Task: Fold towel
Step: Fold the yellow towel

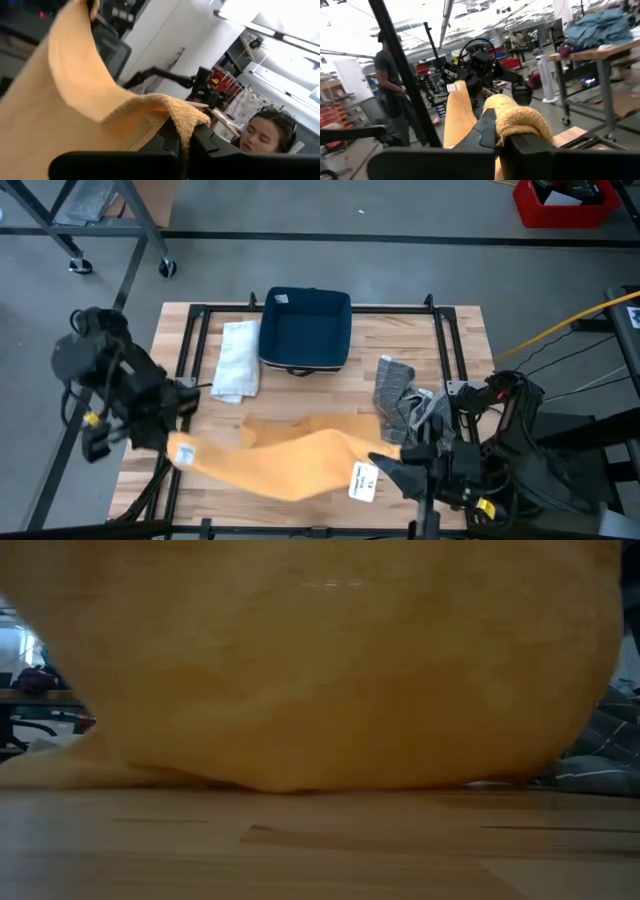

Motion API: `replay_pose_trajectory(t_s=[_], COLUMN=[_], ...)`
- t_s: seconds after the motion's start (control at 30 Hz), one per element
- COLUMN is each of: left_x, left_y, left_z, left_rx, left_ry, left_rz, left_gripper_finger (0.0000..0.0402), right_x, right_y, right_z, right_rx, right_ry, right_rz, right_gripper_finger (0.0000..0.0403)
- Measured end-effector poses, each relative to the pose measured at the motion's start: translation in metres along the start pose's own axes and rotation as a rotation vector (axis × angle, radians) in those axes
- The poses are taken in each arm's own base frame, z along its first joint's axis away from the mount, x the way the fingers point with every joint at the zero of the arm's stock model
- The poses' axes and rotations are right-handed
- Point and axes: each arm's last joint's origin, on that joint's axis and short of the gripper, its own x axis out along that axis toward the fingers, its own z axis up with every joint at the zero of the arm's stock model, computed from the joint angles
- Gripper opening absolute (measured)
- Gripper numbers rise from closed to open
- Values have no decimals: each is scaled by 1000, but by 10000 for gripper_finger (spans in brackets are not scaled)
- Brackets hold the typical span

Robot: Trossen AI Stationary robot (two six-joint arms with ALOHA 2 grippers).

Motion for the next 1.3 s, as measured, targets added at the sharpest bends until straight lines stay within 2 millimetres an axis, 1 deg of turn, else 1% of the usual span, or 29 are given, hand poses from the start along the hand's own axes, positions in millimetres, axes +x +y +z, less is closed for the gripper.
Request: replay_pose_trajectory(t_s=[0.17, 0.27, 0.43, 0.53, 0.6, 0.73, 0.87, 0.93, 1.13, 1.3], left_x=[17, 24, 28, 25, 25, 32, 44, 51, 64, 67], left_y=[-13, -24, -41, -46, -48, -52, -54, -53, -41, -28], left_z=[-26, -36, -46, -50, -54, -67, -85, -96, -126, -146], left_rx=[-63, -72, -27, 1, 3, 16, 43, 64, 96, 141], left_ry=[46, 32, -14, -35, -48, -33, 5, 24, 75, 110], left_rz=[28, 4, -35, 0, 36, 70, 94, 132, 310, 479], left_gripper_finger=[0, 0, 0, 0, 0, 0, 0, 0, 0, 0], right_x=[-12, -18, -25, -26, -27, -27, -28, -30, -33, -36], right_y=[5, 8, 13, 15, 16, 19, 29, 34, 47, 53], right_z=[0, 0, 0, -3, -8, -23, -45, -54, -86, -107], right_rx=[65, 90, 137, 179, 210, 255, 265, 288, 323, 331], right_ry=[14, 21, 33, 59, 90, 144, 190, 214, 283, 324], right_rz=[33, 51, 126, 196, 205, 190, 205, 222, 243, 228], right_gripper_finger=[5, 5, 5, 5, 5, 5, 5, 5, 5, 5])
